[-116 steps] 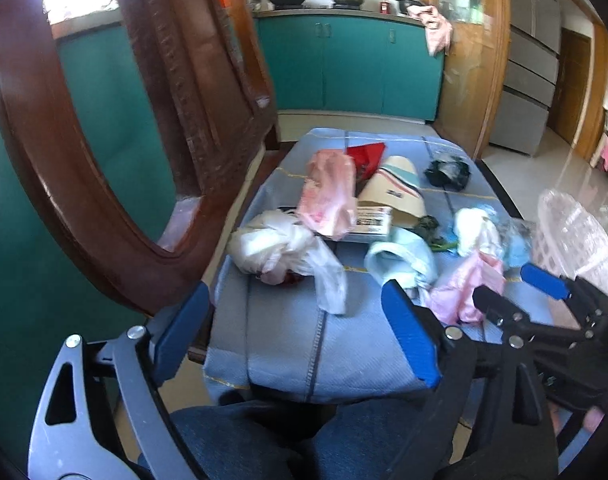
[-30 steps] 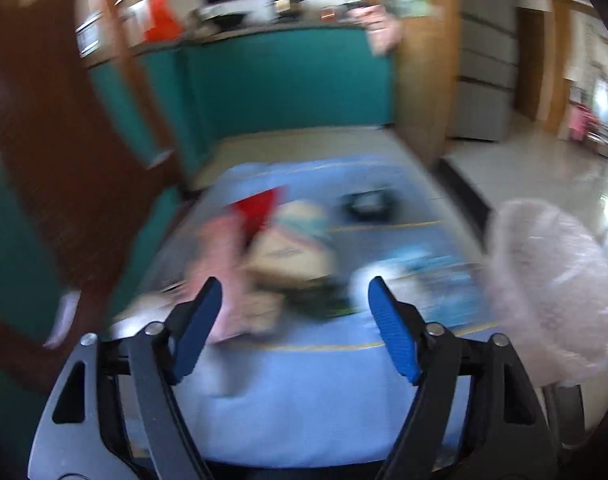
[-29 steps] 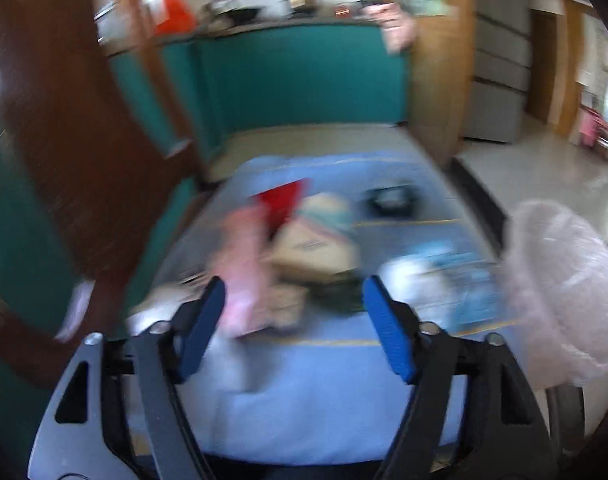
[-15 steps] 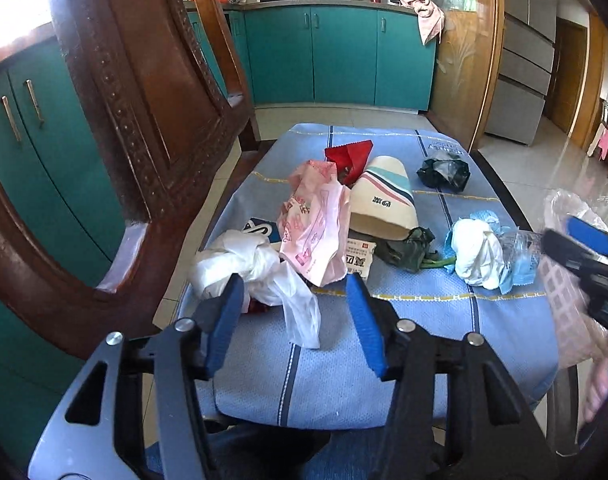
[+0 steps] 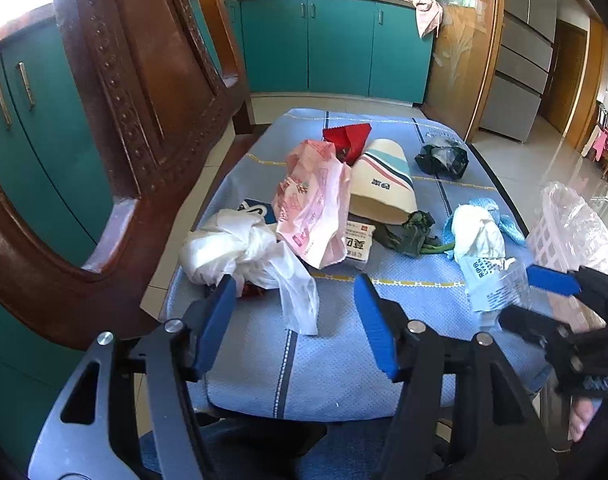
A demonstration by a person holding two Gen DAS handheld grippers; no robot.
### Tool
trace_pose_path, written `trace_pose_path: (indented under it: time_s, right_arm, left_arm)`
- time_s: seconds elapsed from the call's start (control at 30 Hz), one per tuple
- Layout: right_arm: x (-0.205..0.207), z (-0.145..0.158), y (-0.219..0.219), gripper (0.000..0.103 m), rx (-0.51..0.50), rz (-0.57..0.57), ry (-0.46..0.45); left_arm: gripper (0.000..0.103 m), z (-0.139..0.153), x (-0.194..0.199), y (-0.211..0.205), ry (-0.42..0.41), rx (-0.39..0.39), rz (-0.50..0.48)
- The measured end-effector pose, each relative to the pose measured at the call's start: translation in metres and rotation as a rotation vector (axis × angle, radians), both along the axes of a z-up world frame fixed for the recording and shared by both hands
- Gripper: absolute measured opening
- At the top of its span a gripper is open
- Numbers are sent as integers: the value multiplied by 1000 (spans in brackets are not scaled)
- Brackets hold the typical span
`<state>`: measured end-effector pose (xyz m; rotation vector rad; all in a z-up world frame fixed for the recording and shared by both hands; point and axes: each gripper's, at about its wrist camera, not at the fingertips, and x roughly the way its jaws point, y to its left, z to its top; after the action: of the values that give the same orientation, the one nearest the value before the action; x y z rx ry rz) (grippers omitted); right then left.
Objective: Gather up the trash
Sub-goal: 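Grasp the clear plastic bag with the right gripper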
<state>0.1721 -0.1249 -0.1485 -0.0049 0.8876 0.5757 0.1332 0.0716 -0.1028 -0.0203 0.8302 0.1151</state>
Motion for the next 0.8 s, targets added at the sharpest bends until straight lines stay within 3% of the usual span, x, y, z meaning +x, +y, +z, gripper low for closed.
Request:
trace_pose_path:
  time_s: [0.17,0.4,0.63,0.8]
  right_arm:
    - [-3,-3,1,74,-111,-76,-50]
    - [6,-25,11,74,-18,-107,34]
    - [11,-18,19,77,103,-105,46]
    - [26,-23,32,82,76,-171,67]
  left_arm:
    - [67,-2,0,1,4,-8,4]
    - [70,4,-5,7,-11,-11,24]
    - [73,11,-9,15,-26,-11,46]
    - [74,14,-10,19,-29,-9,50]
